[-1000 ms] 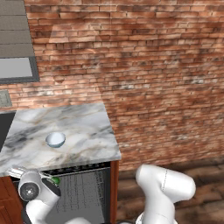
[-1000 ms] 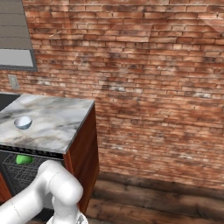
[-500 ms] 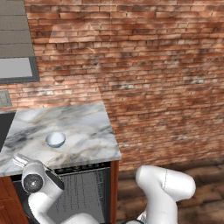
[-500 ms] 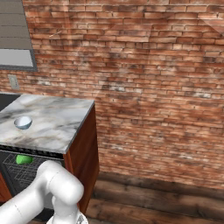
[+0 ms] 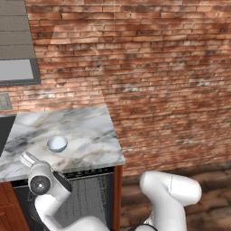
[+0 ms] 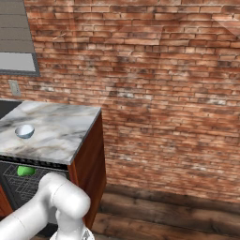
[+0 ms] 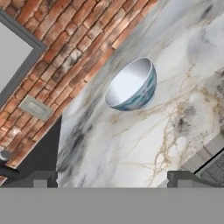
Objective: Pick up the cup and bowl from the counter, place them in the dishwasher, and close the dishwasher door.
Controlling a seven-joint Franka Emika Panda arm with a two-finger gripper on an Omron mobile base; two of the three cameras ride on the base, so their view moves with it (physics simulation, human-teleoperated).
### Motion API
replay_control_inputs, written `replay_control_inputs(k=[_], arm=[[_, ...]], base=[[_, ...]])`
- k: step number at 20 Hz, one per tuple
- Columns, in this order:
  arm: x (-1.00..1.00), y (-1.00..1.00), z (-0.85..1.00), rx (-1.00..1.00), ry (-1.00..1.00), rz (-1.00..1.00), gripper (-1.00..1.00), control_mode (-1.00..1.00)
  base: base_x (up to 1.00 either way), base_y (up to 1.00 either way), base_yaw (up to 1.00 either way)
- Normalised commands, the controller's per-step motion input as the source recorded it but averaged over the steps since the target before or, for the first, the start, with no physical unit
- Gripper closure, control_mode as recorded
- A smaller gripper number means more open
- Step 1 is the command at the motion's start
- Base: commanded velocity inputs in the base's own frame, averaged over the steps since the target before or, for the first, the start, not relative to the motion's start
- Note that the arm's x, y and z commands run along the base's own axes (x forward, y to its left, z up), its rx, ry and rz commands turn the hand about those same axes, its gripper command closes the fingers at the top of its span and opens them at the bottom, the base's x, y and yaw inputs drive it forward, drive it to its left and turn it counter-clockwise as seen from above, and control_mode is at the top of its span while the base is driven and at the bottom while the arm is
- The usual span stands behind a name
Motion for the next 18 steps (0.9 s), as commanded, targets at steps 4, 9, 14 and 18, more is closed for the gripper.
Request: replay_control_inputs(k=[4, 9, 14, 18], arm=[[0.20, -0.36, 0.00, 0.12, 0.00, -0.04, -1.00, -1.00], [0.31, -0.36, 0.00, 0.13, 0.00, -0.08, -1.00, -1.00], [0.34, -0.07, 0.00, 0.16, 0.04, -0.12, -1.00, -1.00], [0.38, 0.00, 0.00, 0.18, 0.08, -0.18, -1.00, -1.00]], base=[[0.00, 0.00, 0.00], [0.00, 0.00, 0.00], [0.00, 0.00, 0.00], [0.00, 0.00, 0.00]])
